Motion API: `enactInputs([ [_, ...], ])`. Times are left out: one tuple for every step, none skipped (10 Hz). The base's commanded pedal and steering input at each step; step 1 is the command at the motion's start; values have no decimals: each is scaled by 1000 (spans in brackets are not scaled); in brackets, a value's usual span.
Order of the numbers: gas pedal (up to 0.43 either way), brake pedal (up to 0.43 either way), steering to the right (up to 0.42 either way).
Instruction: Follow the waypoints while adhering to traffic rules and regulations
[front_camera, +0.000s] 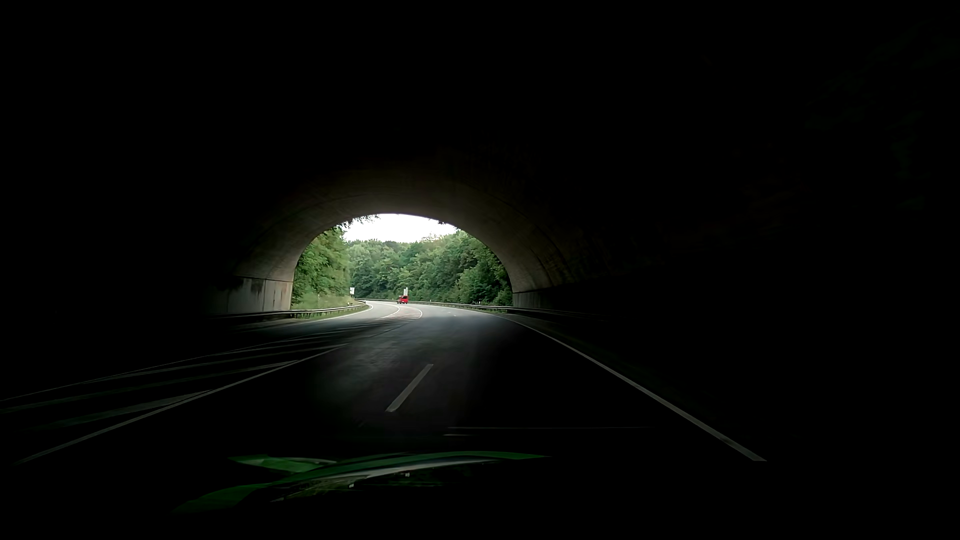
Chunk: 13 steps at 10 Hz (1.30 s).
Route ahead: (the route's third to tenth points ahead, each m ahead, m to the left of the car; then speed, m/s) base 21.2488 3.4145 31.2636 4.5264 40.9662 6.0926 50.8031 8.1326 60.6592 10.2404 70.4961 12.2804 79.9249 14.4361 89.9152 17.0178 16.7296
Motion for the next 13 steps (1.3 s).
enactInputs([
  [299, 0, -20],
  [299, 0, -20],
  [299, 0, -20],
  [299, 0, -21],
  [299, 0, -21],
  [287, 0, -21],
  [287, 0, -20],
  [287, 0, -17],
  [287, 0, -14],
  [287, 0, -10],
  [287, 0, -9],
  [299, 0, -9],
  [299, 0, -9],
])
